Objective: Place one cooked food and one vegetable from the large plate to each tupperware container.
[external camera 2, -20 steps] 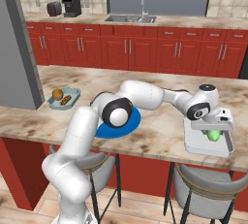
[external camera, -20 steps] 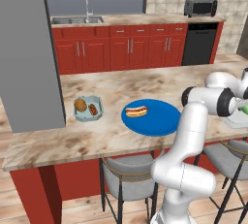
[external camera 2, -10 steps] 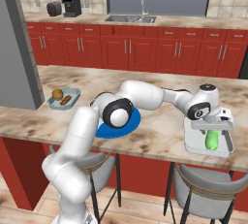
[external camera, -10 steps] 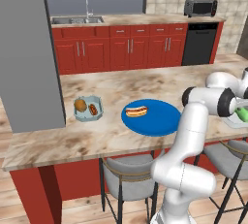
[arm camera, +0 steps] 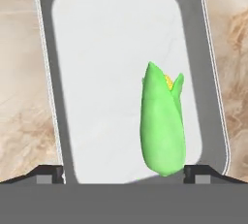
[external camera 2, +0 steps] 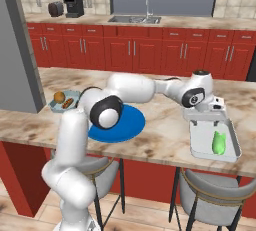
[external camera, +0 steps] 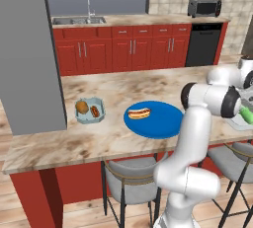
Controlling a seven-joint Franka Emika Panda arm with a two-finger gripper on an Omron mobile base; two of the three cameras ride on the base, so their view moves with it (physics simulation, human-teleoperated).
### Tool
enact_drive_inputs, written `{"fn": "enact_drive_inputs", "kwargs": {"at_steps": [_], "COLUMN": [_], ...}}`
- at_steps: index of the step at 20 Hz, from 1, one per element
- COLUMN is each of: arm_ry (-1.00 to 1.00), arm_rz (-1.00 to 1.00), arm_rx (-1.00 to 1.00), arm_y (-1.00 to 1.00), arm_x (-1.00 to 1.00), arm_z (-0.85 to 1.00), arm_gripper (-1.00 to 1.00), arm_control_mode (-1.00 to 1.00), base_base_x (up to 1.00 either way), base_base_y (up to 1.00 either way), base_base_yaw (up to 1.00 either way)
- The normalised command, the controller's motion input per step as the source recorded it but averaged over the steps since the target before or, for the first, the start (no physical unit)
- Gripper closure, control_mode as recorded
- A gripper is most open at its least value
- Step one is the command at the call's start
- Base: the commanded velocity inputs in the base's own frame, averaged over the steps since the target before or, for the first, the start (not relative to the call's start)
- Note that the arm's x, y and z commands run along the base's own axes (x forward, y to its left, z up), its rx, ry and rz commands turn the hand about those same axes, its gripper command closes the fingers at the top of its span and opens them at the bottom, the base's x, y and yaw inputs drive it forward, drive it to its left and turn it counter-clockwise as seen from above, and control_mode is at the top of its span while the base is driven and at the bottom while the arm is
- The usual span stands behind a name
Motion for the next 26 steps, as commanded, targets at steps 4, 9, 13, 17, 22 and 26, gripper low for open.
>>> {"fn": "enact_drive_inputs", "kwargs": {"at_steps": [4, 9, 13, 17, 22, 26], "arm_ry": [0.0, 0.09, 0.13, 0.22, 0.2, 0.18], "arm_rz": [0.12, 0.36, 0.48, 0.67, 0.65, 0.52], "arm_rx": [0.0, 0.0, 0.01, 0.01, 0.0, 0.0], "arm_y": [1.0, 1.0, 1.0, 1.0, 1.0, 1.0], "arm_x": [0.0, 0.0, 0.02, 0.02, 0.1, 0.27], "arm_z": [0.83, 0.59, 0.31, 0.04, 0.0, 0.0], "arm_gripper": [-1.0, -1.0, -1.0, -1.0, -1.0, -1.0], "arm_control_mode": [-1.0, -1.0, -1.0, -1.0, -1.0, -1.0], "base_base_x": [0.0, 0.0, 0.0, 0.0, 0.0, 0.0], "base_base_y": [0.0, 0.0, 0.0, 0.0, 0.0, 0.0], "base_base_yaw": [0.0, 0.0, 0.0, 0.0, 0.0, 0.0]}}
